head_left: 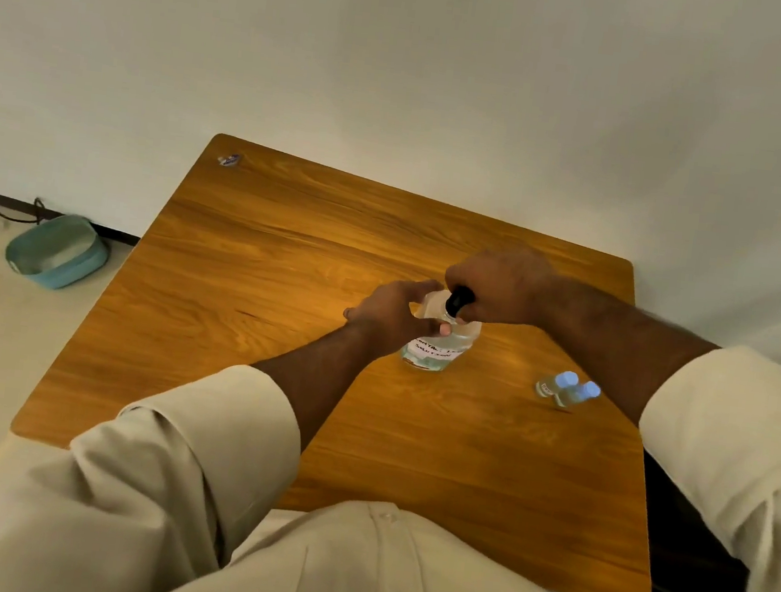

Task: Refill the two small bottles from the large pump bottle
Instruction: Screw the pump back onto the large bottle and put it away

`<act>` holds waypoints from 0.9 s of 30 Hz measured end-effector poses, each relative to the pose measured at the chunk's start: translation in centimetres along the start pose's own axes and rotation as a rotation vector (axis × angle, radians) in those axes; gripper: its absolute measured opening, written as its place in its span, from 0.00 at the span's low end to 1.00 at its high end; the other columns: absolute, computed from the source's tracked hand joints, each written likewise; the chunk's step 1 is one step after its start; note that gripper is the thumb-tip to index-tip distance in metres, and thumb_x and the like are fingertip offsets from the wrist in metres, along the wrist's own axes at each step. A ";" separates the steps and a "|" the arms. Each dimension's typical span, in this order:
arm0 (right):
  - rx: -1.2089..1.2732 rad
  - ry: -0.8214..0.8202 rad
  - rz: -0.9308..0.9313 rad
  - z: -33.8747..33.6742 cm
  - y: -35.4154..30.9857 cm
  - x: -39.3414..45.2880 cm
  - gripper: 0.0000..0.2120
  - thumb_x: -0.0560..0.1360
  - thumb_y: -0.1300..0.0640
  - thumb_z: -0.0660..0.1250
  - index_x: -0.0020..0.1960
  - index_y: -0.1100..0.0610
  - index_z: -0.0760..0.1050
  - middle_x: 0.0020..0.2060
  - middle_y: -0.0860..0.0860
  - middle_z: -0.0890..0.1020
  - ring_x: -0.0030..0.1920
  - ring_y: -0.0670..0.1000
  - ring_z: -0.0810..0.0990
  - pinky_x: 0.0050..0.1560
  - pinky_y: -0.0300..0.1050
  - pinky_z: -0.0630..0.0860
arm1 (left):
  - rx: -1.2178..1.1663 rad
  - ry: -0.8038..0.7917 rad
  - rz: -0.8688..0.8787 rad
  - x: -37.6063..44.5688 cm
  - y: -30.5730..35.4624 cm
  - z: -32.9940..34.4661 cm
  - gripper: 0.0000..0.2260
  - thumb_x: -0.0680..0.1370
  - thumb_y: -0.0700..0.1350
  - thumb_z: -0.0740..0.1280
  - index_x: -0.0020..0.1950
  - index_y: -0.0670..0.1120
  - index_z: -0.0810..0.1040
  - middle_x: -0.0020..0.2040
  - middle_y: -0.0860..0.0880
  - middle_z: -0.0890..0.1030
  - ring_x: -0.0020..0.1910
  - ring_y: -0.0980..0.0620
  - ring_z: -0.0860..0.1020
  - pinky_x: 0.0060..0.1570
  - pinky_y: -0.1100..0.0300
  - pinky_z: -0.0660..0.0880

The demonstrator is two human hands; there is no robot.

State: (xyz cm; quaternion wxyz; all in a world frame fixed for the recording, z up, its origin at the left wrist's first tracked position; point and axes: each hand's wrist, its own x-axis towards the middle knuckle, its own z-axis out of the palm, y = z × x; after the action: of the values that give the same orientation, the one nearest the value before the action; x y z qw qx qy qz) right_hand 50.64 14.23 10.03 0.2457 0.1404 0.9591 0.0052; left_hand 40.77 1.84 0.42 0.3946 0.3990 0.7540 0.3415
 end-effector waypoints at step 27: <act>0.337 0.075 0.286 1.7 -1.4 1.2 0.14 0.69 0.53 0.74 0.51 0.57 0.77 0.40 0.50 0.78 0.39 0.49 0.76 0.33 0.39 0.72 | -0.026 -0.093 0.003 0.9 -1.5 0.9 0.28 0.65 0.68 0.69 0.63 0.65 0.68 0.65 0.60 0.76 0.68 0.53 0.70 0.66 0.30 0.57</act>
State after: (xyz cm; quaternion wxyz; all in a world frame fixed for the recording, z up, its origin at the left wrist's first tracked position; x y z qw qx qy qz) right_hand 50.09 13.12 7.87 0.1796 0.3139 0.9252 -0.1150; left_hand 40.72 2.16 -1.52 0.4338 0.4104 0.7297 0.3331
